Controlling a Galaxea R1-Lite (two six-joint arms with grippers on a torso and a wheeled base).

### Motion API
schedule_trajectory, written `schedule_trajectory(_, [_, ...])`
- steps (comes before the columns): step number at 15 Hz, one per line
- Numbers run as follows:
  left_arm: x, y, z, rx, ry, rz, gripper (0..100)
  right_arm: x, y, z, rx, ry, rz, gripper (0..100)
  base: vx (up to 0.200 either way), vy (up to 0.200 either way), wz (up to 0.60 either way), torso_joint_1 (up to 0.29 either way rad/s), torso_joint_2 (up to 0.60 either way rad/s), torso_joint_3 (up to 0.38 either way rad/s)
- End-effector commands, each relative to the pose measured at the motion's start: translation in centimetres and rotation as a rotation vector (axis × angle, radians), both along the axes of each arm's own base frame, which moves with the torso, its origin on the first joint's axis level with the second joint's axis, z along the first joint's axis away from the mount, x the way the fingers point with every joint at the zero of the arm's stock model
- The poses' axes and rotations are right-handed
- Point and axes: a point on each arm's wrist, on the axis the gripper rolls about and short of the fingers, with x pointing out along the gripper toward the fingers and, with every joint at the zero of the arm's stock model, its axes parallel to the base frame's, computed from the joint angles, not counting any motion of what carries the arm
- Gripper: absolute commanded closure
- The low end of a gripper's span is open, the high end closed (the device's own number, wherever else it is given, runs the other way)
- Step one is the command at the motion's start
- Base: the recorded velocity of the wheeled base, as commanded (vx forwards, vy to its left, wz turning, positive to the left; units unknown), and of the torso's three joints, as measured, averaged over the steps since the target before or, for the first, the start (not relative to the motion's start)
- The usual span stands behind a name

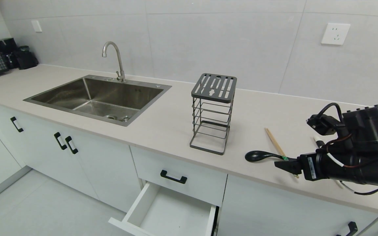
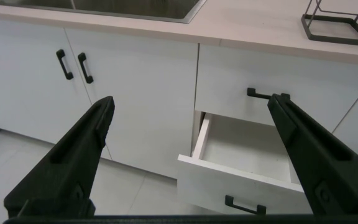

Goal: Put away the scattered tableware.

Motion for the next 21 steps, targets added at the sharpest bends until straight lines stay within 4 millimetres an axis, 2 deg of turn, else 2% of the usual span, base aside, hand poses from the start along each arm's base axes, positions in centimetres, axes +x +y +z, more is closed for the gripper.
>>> schedule_trajectory(1, [0.0, 0.0, 0.0, 0.000, 0.001, 0.001, 0, 0.3, 0.6, -0.8, -0.008, 0.035, 0.002, 0, 0.000, 0.000, 0.00, 0.000, 0.00, 0.000])
schedule_trajectory(6, [0.0, 0.0, 0.0, 0.000, 0.001, -0.001, 0, 1.3, 0.4, -2.7, -0.050, 0.098, -0.057, 0, 0.000, 0.000, 0.00, 0.000, 0.00, 0.000])
schedule_trajectory(10, [0.0, 0.0, 0.0, 0.000, 0.001, -0.001, 0, 2.9, 0.5, -3.9, -0.041, 0.071, -0.073, 0, 0.000, 0.000, 0.00, 0.000, 0.00, 0.000])
schedule_trajectory(17, [0.0, 0.0, 0.0, 0.000, 0.001, -0.001, 0, 3.6, 0.7, -4.7, -0.043, 0.069, -0.071, 0, 0.000, 0.000, 0.00, 0.000, 0.00, 0.000])
schedule_trajectory(18, [0.0, 0.0, 0.0, 0.000, 0.001, 0.001, 0, 3.8, 0.8, -4.8, -0.040, 0.054, -0.073, 100, 0.000, 0.000, 0.00, 0.000, 0.00, 0.000])
schedule_trajectory(21, [0.0, 0.0, 0.0, 0.000, 0.001, 0.001, 0, 3.7, 0.6, -4.9, -0.065, 0.051, -0.104, 100, 0.000, 0.000, 0.00, 0.000, 0.00, 0.000])
